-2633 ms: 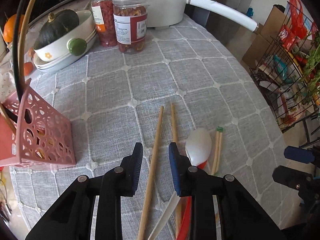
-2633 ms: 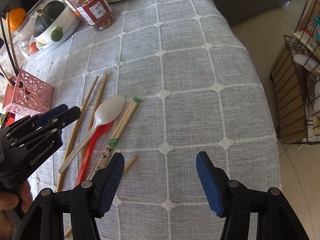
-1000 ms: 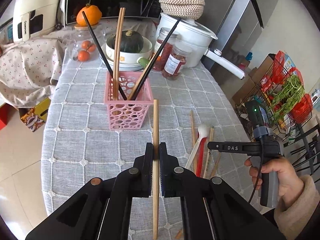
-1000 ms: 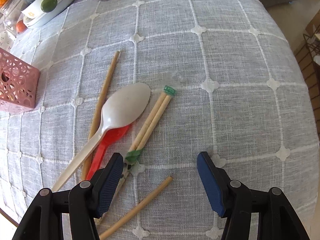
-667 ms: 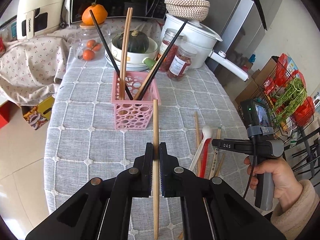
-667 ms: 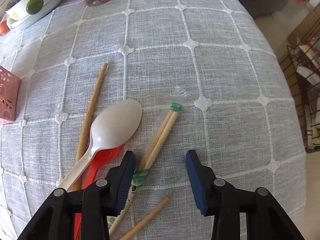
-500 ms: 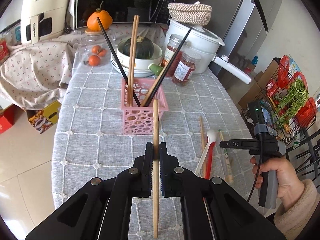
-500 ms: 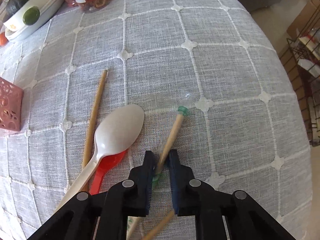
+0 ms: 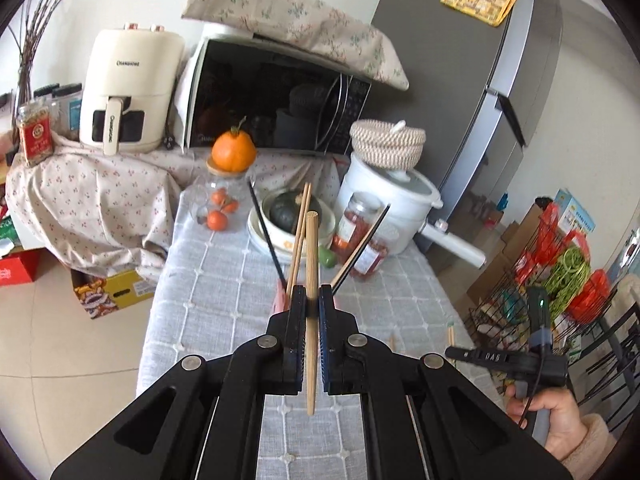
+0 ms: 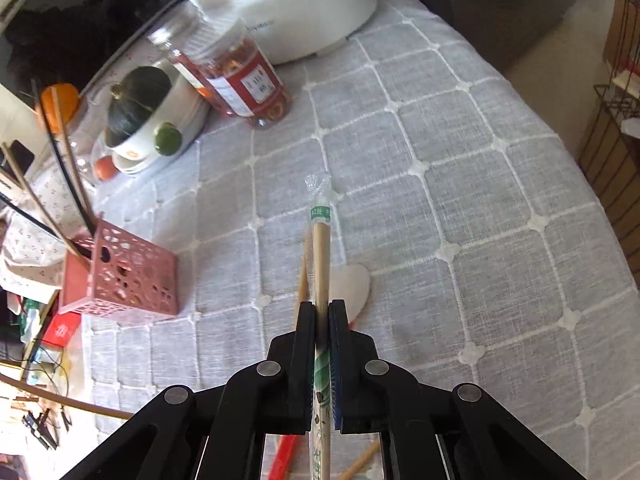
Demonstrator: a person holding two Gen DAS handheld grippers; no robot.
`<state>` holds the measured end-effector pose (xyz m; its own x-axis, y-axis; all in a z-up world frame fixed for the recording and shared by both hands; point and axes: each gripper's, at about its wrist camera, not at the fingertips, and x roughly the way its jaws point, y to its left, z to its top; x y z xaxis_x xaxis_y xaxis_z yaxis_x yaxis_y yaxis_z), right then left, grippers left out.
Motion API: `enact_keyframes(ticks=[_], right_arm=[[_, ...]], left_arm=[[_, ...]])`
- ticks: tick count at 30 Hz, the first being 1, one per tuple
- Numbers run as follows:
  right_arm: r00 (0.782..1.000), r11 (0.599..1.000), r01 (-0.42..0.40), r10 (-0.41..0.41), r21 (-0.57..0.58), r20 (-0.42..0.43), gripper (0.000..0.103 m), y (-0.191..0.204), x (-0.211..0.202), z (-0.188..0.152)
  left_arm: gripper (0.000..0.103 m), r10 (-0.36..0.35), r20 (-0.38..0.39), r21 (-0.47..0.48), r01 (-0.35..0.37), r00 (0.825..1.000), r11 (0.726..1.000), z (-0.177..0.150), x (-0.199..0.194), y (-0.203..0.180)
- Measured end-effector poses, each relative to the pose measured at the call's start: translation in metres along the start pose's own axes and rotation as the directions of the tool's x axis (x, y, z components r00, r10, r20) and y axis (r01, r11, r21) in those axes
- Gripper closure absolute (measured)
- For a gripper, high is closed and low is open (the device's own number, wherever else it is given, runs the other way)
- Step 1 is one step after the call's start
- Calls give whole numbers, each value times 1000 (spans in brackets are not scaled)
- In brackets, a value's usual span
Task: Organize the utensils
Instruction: 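Carry the wooden chopstick toward the pink basket with left while right grasps the green-banded chopstick pair, then drop the wooden chopstick into the pink basket with left while right lifts its pair toward it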
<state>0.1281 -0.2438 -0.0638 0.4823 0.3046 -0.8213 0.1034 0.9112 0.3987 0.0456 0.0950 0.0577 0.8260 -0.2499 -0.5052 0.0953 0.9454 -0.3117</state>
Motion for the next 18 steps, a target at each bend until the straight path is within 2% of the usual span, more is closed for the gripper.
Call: enact_keyframes(ticks=[2, 4, 8, 13, 18], right_arm=[[999, 999, -22, 23, -25, 33, 98, 7, -11, -4], [997, 998, -39, 42, -47, 67, 98, 15, -20, -6], [991, 995, -46, 56, -84, 123, 98, 29, -32, -8], [990, 994, -51, 64, -101, 129, 98, 32, -30, -7], [988, 992, -53, 69, -116, 136, 98, 31, -31, -5]], left_arm=[[97, -13, 97, -11, 14, 995, 1000, 11, -16, 0], [97, -27, 181, -14, 30, 983, 999, 18, -28, 0], [97, -32, 275, 8, 31, 961, 999, 24, -27, -7], [97, 7, 293, 67, -28, 956, 997, 24, -2, -21], [97, 66, 257, 115, -98, 964, 989, 13, 38, -25]])
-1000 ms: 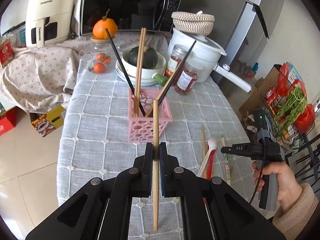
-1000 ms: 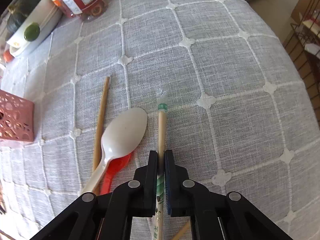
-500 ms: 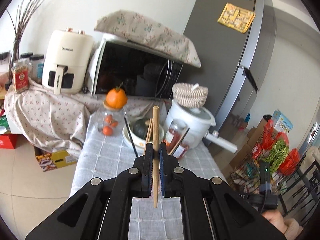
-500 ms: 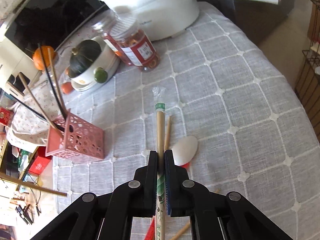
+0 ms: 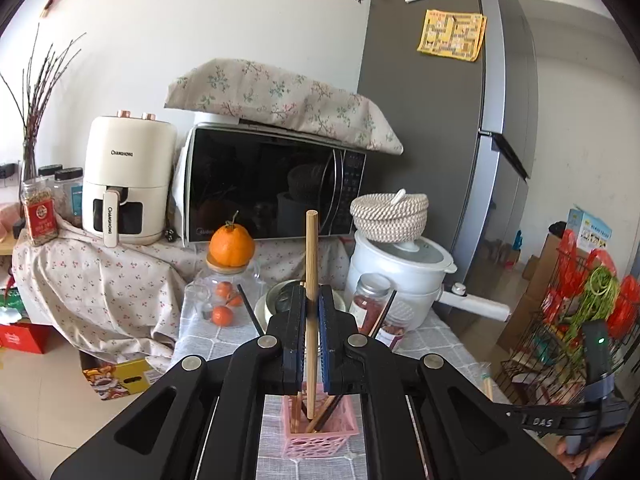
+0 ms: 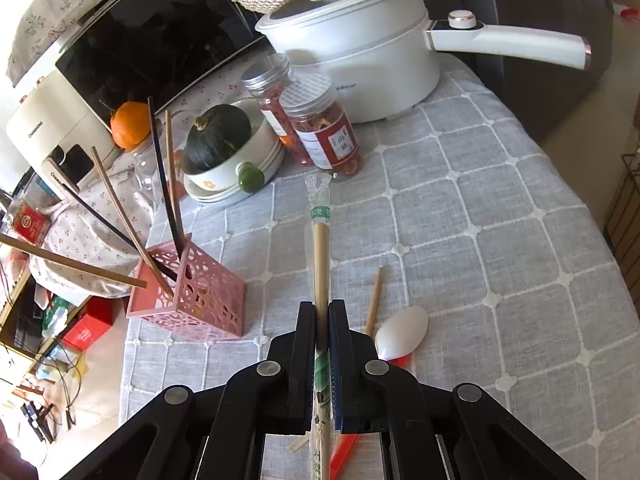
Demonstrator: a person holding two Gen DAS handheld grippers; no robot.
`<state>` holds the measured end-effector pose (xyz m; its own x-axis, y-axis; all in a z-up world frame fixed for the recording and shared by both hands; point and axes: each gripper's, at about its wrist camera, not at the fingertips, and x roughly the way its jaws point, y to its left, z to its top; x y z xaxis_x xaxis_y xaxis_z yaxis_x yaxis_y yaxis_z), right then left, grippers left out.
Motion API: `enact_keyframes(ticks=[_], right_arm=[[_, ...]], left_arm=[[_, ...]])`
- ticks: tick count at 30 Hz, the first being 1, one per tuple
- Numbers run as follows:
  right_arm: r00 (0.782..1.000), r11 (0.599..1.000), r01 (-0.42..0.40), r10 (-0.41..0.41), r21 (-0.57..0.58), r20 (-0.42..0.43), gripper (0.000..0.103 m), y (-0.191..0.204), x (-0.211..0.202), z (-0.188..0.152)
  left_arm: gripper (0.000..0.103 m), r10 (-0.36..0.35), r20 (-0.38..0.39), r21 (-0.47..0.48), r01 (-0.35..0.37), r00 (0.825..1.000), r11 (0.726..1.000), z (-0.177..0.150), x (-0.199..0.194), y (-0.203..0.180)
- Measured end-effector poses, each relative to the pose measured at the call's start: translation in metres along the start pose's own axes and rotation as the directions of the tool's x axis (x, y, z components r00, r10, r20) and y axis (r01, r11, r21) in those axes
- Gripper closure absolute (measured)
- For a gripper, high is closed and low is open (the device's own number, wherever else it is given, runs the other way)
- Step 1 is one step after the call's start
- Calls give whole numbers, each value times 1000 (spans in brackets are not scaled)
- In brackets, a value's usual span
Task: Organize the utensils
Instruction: 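Drop the wooden chopstick into the pink basket with left while right lifts its pair toward it, then lower the green-banded chopstick pair into the pink basket and open the right gripper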
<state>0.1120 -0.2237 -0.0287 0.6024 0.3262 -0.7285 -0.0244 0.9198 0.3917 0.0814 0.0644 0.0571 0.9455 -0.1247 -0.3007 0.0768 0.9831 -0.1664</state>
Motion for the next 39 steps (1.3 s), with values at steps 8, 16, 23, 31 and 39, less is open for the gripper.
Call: enact_keyframes(ticks=[8, 16, 23, 31, 39], right_arm=[[999, 999, -27, 27, -18, 25, 98, 3, -7, 3], [997, 998, -46, 49, -51, 59, 98, 12, -10, 2], [995, 996, -55, 60, -63, 83, 98, 22, -11, -5], [980, 994, -64, 78, -83, 181, 98, 52, -21, -2], [909, 993, -93, 113, -69, 401, 98, 110, -9, 18]], left_arm=[[97, 25, -136, 25, -22, 990, 999, -21, 48, -3], [95, -13, -226, -36, 5, 974, 999, -30, 75, 7], [54, 32, -284, -77, -56, 958, 995, -30, 70, 13], [54, 73, -412, -81, -116, 908, 990, -38, 45, 31], [54, 101, -584, -59, -166, 805, 984, -66, 39, 53]])
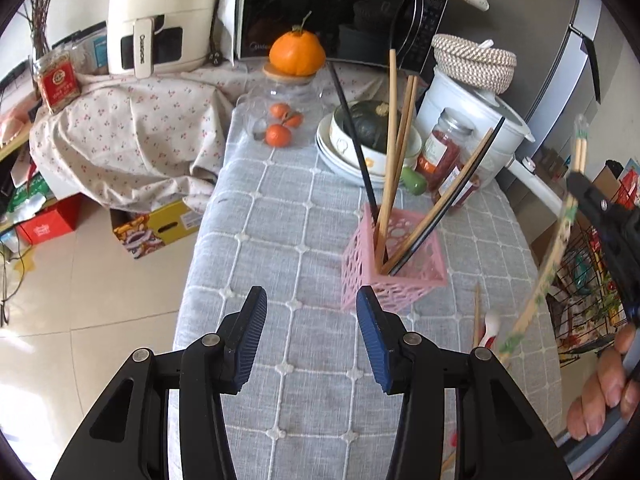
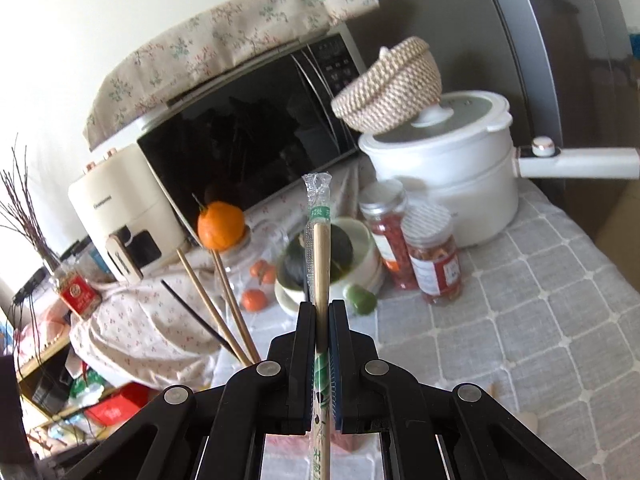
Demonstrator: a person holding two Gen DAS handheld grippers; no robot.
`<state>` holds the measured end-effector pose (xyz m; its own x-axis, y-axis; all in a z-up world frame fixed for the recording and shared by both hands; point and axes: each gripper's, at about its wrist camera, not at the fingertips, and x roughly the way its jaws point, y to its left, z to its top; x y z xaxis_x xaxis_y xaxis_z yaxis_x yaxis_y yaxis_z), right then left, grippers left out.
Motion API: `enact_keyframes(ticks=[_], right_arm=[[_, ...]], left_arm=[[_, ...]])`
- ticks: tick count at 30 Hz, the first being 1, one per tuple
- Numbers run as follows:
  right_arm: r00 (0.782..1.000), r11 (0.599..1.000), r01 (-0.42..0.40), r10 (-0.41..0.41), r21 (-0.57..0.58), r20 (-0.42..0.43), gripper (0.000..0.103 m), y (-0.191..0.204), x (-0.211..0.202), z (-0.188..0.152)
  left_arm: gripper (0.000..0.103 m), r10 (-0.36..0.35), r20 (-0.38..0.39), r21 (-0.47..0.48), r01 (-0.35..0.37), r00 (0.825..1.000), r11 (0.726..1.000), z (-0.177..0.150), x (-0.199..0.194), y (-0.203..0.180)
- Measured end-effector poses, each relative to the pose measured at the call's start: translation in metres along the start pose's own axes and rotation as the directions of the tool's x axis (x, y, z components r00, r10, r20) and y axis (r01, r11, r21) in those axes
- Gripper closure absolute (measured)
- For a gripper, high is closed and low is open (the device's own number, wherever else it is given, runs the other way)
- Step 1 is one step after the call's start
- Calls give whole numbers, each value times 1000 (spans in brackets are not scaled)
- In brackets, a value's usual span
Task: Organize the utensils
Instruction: 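Lower the green-banded chopstick pair into the pink basket and open the right gripper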
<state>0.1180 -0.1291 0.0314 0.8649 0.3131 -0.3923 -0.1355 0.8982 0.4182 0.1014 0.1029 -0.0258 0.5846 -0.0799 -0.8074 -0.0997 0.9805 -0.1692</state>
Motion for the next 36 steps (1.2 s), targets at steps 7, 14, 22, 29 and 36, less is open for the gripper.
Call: enact_keyframes(ticks=[7, 14, 22, 29, 36], right_arm=[[981, 996, 87, -85, -4, 176, 98, 25, 27, 4], [954, 987, 159, -158, 15, 254, 98, 29, 55, -4], [942, 976, 216, -206, -8, 263, 97, 27, 72, -34], [977, 990, 138, -138, 12, 162, 90, 18, 63, -46], [992, 993, 115, -114, -22, 52, 65, 4, 34, -39]], left_arm=[[54, -4, -67, 3, 4, 998, 1000, -10, 5, 20], [54, -22, -95, -2, 22, 995, 1000, -13, 8, 25], [54, -28, -105, 0, 29, 994, 1000, -12, 12, 22], [54, -33, -112, -5, 32, 993, 999, -12, 15, 20], [53, -74, -143, -11, 73, 987, 997, -17, 18, 10]])
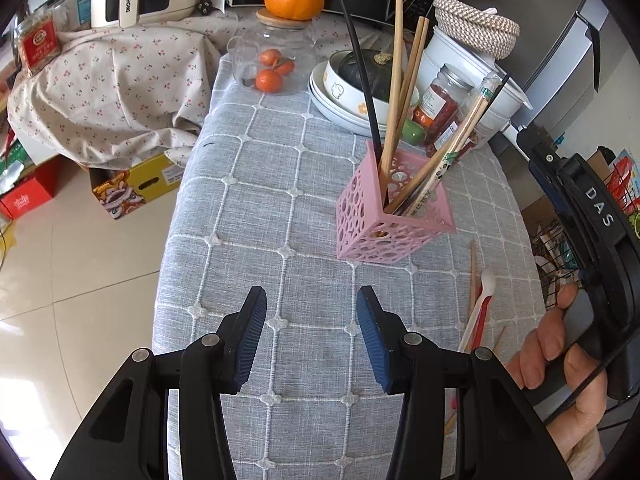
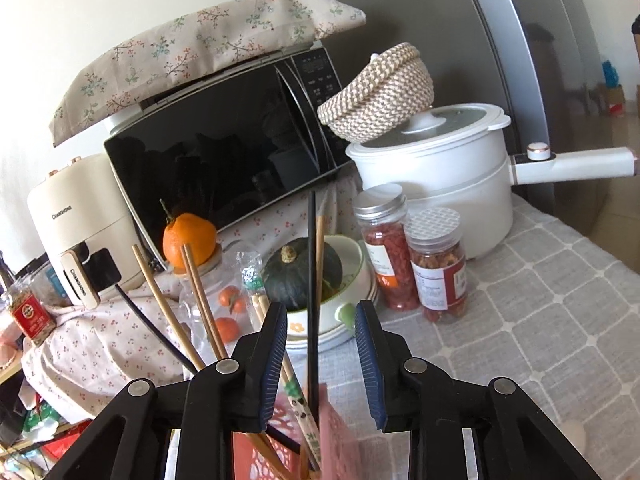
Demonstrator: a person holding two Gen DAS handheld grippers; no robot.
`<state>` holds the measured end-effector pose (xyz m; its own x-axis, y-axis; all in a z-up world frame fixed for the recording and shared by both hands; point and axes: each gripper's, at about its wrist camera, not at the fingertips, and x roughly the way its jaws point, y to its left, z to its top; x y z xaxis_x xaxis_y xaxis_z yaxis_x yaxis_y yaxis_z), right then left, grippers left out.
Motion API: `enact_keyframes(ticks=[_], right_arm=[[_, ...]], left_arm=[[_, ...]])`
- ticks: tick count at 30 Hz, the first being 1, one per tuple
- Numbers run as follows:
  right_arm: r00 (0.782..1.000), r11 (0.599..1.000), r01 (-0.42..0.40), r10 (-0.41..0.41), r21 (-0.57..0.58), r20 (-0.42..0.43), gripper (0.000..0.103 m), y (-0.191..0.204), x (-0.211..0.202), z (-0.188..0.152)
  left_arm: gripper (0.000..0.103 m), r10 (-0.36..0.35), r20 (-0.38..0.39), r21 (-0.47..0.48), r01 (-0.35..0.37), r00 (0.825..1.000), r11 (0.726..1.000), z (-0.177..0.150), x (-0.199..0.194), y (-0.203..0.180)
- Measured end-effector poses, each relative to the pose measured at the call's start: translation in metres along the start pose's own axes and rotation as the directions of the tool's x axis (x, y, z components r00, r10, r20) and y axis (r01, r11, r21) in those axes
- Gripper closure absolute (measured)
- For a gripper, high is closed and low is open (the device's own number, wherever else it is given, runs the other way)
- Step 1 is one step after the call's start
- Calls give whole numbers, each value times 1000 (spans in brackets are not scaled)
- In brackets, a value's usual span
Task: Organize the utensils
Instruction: 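Move both open grippers back over the spoons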
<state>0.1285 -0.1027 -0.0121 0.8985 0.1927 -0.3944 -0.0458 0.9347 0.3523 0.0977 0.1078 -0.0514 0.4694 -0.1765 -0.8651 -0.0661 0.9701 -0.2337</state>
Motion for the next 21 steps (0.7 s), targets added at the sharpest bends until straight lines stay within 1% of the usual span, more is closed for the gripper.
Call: enact_keyframes(ticks=[2, 4, 6, 8, 11, 13, 14, 15, 17, 21], right_arm=[[999, 1000, 2, -3, -5, -47, 58, -9, -7, 2], [996, 1000, 10, -10, -2, -89, 55, -21, -14, 3], [991, 999, 33, -33, -6, -130, 49, -33, -21, 3], [982, 998, 56, -57, -11, -182, 47, -44, -26, 2], [961, 996, 89, -92, -22, -259, 45, -63, -33, -1], [950, 994, 108, -110, -25, -293, 41, -77, -40, -4], [944, 993, 118, -122, -31, -308, 38, -84, -43, -5], [936, 991, 128, -135, -42, -326, 35, -90, -45, -6], [916, 987, 150, -164, -64, -367, 34, -102, -48, -10], [865, 982, 176, -187, -67, -466, 33, -131, -50, -21]], left_arm=[[51, -8, -6, 8, 8, 1000, 1000, -2, 0, -5], [47, -17, -10, 20, 17, 1000, 1000, -5, 0, -11], [43, -28, -15, 31, 28, 1000, 999, -7, 1, -17], [40, -34, -22, 39, 35, 999, 999, -11, 2, -22], [37, -33, -34, 60, 35, 999, 998, -16, 5, -30], [35, -29, -44, 77, 32, 999, 997, -20, 8, -35], [35, -26, -50, 85, 30, 998, 996, -22, 10, -38], [35, -22, -56, 94, 28, 998, 995, -24, 12, -41], [34, -16, -69, 112, 24, 997, 993, -27, 16, -47], [34, -11, -98, 143, 25, 995, 989, -33, 28, -60]])
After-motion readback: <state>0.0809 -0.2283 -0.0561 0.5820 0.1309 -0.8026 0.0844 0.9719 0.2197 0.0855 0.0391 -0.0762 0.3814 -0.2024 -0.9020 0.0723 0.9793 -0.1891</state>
